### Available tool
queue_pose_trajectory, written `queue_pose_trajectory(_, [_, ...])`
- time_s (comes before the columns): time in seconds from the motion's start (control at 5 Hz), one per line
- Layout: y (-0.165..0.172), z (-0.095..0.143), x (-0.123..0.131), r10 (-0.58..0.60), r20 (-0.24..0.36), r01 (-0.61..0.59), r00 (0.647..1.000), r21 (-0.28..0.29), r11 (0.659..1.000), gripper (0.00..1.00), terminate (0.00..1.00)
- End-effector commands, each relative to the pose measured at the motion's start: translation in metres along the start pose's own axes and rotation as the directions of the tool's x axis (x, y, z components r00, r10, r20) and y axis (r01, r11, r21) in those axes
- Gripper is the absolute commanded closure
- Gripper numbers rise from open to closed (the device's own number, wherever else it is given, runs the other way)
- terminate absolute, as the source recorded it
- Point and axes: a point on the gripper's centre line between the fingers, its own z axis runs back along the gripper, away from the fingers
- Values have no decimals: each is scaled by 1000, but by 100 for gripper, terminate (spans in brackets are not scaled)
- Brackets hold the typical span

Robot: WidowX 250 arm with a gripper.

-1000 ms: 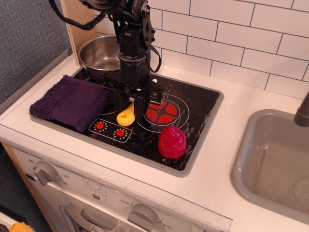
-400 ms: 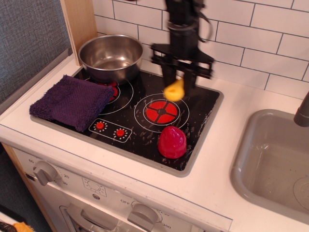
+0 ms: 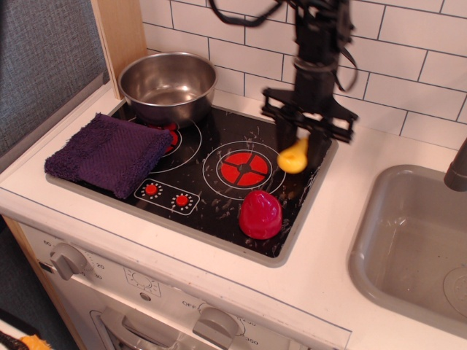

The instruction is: Place the yellow knife to the right of the right burner

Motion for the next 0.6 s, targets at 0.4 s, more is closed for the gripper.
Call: queue_pose_trajectory(0.4, [-4, 49, 0, 42, 103, -47, 994, 47, 998, 0, 0])
